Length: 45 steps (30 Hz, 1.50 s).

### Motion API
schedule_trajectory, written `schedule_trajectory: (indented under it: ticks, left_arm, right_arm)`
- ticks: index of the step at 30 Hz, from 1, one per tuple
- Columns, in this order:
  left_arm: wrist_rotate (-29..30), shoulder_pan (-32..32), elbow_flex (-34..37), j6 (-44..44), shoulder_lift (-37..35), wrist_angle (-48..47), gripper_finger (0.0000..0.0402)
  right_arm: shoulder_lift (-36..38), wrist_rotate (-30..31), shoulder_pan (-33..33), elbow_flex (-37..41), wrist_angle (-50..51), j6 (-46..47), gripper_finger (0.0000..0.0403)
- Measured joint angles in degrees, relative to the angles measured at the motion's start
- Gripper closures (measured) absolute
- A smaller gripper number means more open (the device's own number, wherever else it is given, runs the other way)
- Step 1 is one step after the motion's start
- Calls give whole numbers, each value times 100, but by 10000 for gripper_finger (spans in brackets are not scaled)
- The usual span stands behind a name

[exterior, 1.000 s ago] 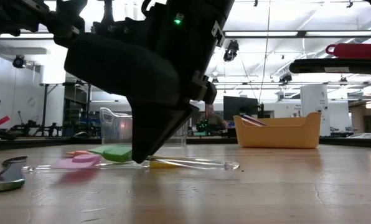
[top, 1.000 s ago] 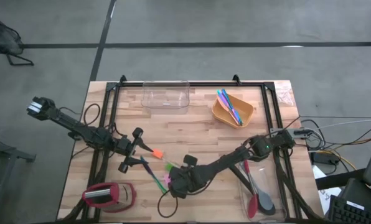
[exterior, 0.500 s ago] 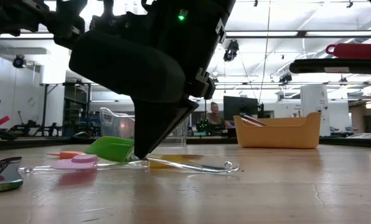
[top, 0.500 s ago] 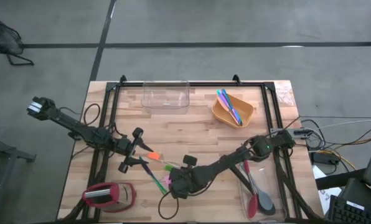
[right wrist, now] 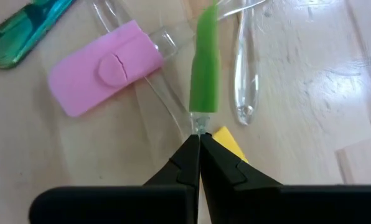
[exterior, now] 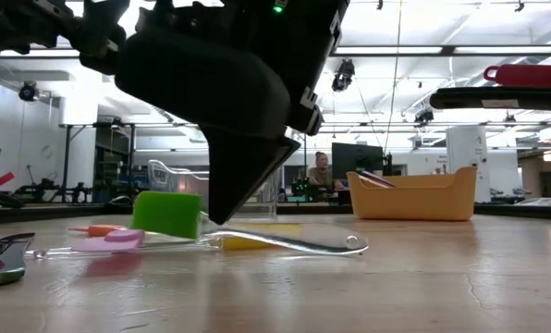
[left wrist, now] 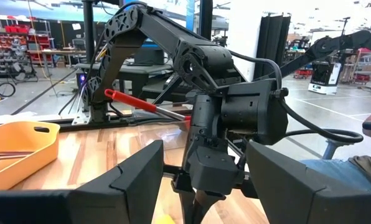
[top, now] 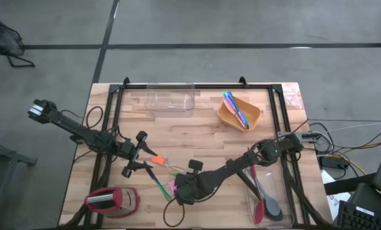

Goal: Pick & Place Kitchen Items
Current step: Put the green spatula into the top transparent bin

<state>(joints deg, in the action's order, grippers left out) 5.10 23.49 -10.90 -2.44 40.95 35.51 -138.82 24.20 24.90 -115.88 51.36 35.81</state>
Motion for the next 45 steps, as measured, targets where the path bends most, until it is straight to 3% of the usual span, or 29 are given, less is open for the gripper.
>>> schedule_trajectory:
  ticks: [16, 29, 35, 40, 45]
  left_arm:
    - [0, 1, 0, 1, 2, -2, 165]
    - [0, -1, 0, 1, 2, -4, 165]
    - [0, -1, 0, -24, 2, -4, 165]
    - [0, 1, 0, -26, 2, -1, 165]
    - [0, 1, 0, -30, 2, 2, 165]
  right_arm:
    - [-13, -26, 39, 58, 35, 141, 388]
    - [-2, -164, 75, -20, 51, 347, 252]
    - [-79, -151, 71, 117, 60, 350, 211]
    - [-69, -29, 67, 226, 27, 383, 208]
    - [-63, 1, 44, 293, 16, 321, 247]
